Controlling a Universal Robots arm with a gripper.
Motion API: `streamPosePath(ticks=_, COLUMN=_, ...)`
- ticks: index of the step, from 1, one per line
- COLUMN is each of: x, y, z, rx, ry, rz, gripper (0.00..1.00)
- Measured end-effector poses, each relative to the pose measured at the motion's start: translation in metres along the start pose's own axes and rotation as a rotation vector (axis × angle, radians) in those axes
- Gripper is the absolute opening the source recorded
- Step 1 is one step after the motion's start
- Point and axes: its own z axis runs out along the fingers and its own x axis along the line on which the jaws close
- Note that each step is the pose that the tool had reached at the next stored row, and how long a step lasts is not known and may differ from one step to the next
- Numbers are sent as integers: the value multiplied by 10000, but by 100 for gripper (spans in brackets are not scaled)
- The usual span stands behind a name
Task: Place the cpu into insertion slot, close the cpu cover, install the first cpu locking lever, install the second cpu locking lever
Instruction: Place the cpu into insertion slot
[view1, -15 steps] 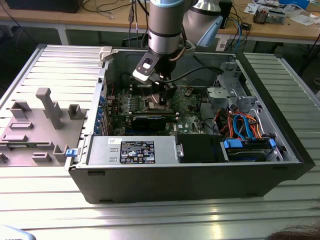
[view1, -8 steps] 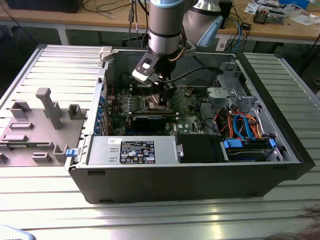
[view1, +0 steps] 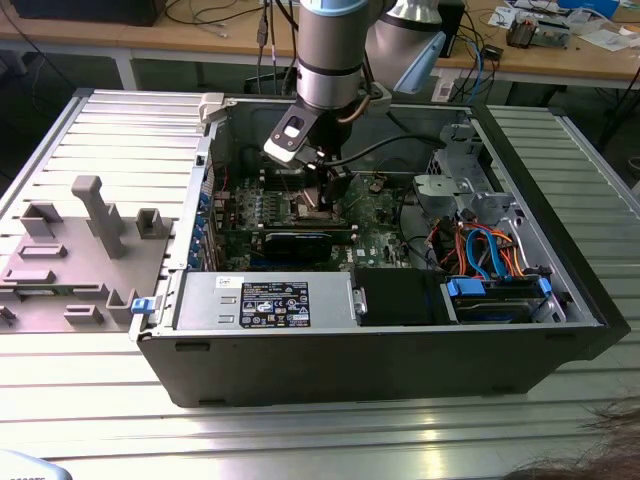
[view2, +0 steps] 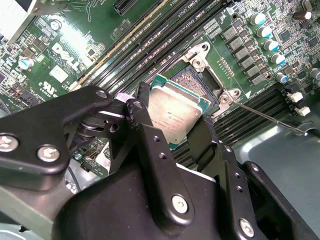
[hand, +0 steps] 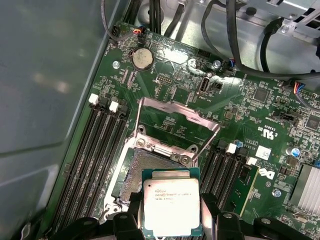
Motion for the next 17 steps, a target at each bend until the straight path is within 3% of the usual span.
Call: streamPosePath(ticks=17, x=0, y=-1, z=12, rx=-3, ry=-2, rz=261, gripper=55)
